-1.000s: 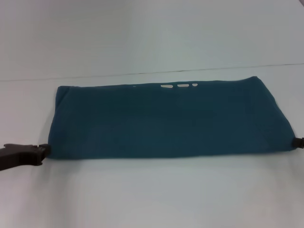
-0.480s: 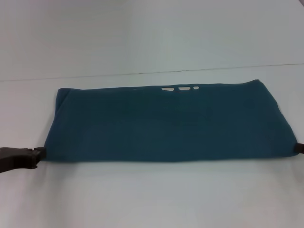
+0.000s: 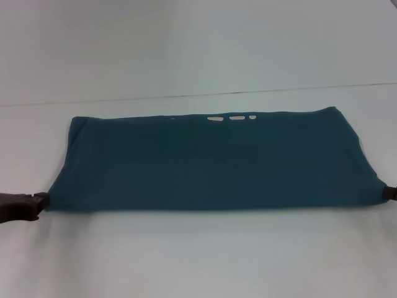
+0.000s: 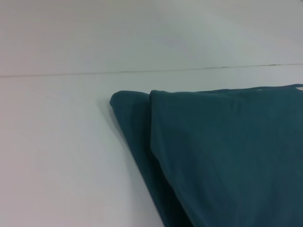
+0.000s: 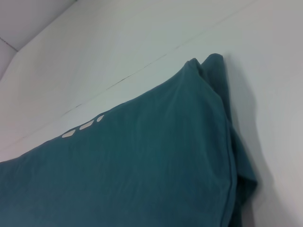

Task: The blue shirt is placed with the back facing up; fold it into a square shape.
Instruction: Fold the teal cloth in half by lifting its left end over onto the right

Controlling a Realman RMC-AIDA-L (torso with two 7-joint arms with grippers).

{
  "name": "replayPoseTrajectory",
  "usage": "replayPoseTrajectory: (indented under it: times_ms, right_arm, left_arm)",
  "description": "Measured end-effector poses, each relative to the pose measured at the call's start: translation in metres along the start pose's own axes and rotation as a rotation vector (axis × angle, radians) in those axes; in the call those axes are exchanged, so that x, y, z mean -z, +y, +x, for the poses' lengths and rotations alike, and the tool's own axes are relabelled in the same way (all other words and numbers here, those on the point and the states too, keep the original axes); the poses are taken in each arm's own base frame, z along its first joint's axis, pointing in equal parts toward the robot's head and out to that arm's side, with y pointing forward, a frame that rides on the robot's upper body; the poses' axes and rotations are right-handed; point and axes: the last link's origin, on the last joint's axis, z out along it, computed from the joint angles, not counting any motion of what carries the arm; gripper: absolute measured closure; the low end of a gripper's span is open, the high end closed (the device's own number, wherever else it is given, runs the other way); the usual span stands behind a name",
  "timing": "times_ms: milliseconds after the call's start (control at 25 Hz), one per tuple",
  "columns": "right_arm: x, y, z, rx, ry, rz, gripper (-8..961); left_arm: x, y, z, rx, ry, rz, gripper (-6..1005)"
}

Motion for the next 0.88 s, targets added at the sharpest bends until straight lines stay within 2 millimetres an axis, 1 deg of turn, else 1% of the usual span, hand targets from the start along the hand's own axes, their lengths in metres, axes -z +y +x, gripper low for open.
replayPoseTrajectory:
  times_ms: [240,400,520,640,800,880]
  right_arm:
    - [-0.002,0.004,0.0,0.009,0.007,-0.017,941]
    - [0.002,0.007,-0.004,0.031,0.006,-0.047,940]
    - [0.009,0.009,-0.012,0.048,-0.028,-0.06,875]
    - [0.019,0.01,-0.02,0.056,-0.088,-0.069,809]
    - [0.033,0.014,-0.031,0.063,-0.189,-0.121,722]
    - [0.036,0.019,-0.035,0.078,-0.218,-0.163,638]
  left_arm:
    - [0.0,0.002,0.002,-0.005,-0.001,-0.016,999]
    - [0.004,0.006,0.007,-0.017,-0.002,-0.048,951]
    - [0.008,0.005,0.01,-0.002,0.006,-0.046,916]
    - [0.018,-0.002,0.01,0.056,0.026,-0.027,880]
    - [0.024,-0.005,0.007,0.115,0.028,-0.036,652]
    - [0.028,-0.005,0.005,0.152,0.021,-0.058,603]
